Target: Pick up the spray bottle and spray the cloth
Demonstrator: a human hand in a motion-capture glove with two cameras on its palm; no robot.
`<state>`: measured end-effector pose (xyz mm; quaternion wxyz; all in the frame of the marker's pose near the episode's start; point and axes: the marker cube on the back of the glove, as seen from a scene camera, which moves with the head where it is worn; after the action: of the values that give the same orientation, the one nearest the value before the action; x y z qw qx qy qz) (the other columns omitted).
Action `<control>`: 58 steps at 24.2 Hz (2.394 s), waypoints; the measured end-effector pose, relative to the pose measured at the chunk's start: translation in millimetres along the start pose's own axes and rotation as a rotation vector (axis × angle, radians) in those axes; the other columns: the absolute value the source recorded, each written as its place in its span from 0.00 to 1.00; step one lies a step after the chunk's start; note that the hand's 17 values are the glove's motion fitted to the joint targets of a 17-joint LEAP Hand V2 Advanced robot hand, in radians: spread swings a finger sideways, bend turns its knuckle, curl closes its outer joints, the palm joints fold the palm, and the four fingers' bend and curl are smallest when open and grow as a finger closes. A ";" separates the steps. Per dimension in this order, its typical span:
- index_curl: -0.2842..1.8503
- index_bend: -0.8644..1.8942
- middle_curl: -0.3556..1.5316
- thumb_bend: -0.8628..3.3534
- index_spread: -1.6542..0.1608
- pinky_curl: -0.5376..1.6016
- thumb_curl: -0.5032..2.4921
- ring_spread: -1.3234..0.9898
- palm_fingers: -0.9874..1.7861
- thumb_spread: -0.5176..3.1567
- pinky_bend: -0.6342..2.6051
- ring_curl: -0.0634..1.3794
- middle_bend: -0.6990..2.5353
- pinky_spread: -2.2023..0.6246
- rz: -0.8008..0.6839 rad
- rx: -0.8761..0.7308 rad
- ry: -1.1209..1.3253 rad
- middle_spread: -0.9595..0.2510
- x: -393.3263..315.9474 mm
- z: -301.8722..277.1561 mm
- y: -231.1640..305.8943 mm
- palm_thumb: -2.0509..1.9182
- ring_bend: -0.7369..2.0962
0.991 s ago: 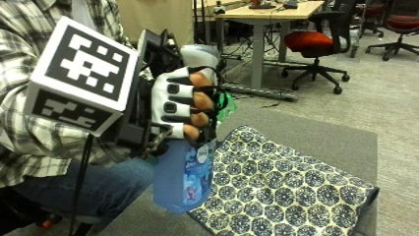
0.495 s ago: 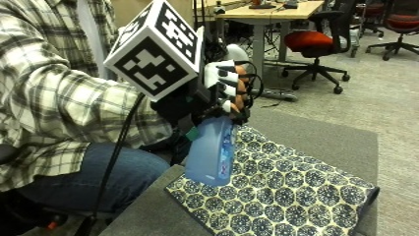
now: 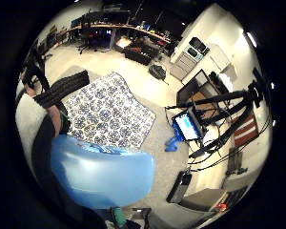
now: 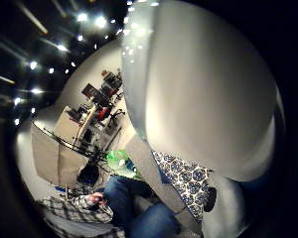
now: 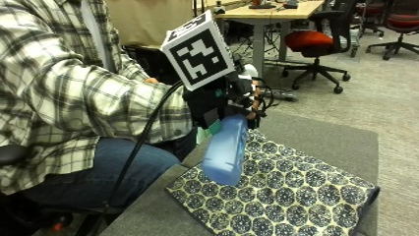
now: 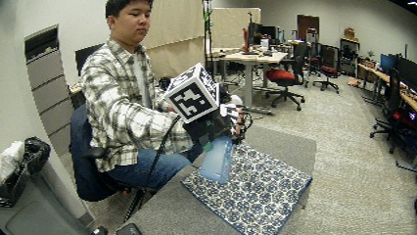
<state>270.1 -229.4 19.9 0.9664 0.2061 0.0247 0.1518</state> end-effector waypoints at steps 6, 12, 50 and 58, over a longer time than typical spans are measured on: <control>0.42 0.41 0.48 0.20 0.75 0.43 0.44 0.48 0.82 0.18 0.32 0.38 0.40 0.72 -0.108 -0.090 0.111 0.68 -17.3 19.9 2.5 0.80 0.48; 0.43 0.41 0.48 0.20 0.75 0.43 0.44 0.48 0.82 0.18 0.32 0.38 0.40 0.72 -0.208 -0.152 0.190 0.68 -28.6 33.5 8.7 0.80 0.48; 0.43 0.40 0.48 0.20 0.75 0.43 0.44 0.48 0.82 0.17 0.32 0.38 0.40 0.72 0.289 0.192 -0.604 0.69 12.4 -29.9 20.1 0.80 0.47; 0.44 0.40 0.48 0.20 0.75 0.43 0.44 0.48 0.82 0.17 0.32 0.38 0.40 0.72 0.231 0.225 -0.710 0.69 -14.0 -30.1 11.3 0.80 0.47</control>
<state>250.2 -212.2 -3.2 0.8627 0.3518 -0.3183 0.1750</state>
